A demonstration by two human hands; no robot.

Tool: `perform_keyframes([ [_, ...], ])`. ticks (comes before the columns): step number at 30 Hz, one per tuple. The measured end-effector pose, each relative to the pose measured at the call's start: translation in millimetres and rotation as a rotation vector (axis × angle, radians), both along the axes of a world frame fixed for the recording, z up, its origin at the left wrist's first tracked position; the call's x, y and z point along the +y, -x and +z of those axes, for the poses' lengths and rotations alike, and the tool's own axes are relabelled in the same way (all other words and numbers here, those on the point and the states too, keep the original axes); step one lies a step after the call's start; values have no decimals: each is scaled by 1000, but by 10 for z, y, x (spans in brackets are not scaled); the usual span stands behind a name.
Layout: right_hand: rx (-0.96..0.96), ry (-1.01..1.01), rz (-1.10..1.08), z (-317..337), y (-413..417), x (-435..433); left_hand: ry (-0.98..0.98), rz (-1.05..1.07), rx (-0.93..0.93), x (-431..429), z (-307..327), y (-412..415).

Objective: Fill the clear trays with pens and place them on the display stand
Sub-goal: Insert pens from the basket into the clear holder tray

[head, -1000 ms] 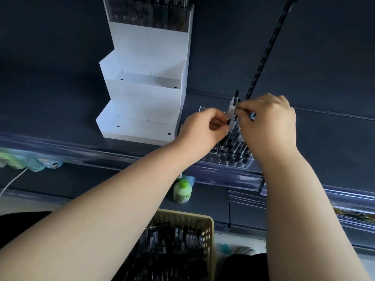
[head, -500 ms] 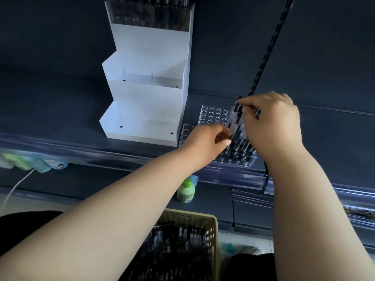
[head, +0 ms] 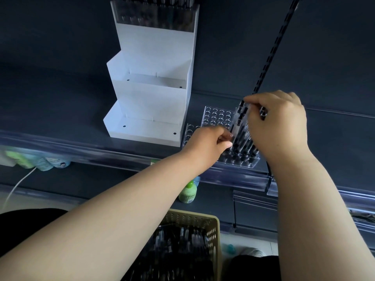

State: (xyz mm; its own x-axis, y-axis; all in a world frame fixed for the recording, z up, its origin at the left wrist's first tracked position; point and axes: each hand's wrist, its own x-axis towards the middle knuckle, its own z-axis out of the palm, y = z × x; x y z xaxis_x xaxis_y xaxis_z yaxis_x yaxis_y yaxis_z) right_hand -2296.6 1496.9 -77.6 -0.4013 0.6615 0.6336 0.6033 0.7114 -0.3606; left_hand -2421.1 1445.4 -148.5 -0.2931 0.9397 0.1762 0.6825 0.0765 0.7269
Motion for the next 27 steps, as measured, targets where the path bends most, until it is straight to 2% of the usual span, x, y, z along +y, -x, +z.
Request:
perform_keyframes([
  [3,43,-91,18,-20,-17,-83,5,12,5,-101,-24,8],
  [8,31,-256,125,-157,-9,-432,-88,51,147,-453,-25,77],
  [12,-110,-181,267,-348,49,-770,-127,16,361,-956,-80,206],
  [14,-229,-84,310,-506,79,-958,-58,-25,503,-1268,-199,316],
  [16,-364,72,333,-707,82,-1067,88,-47,536,-1494,-379,404],
  [20,-627,409,241,-1175,65,-1374,428,17,438,-1950,-778,516],
  [24,-772,707,13,-1567,9,-1737,670,85,361,-2213,-1061,506],
  [27,-842,863,-52,-1791,-16,-1962,838,106,281,-2372,-1219,455],
])
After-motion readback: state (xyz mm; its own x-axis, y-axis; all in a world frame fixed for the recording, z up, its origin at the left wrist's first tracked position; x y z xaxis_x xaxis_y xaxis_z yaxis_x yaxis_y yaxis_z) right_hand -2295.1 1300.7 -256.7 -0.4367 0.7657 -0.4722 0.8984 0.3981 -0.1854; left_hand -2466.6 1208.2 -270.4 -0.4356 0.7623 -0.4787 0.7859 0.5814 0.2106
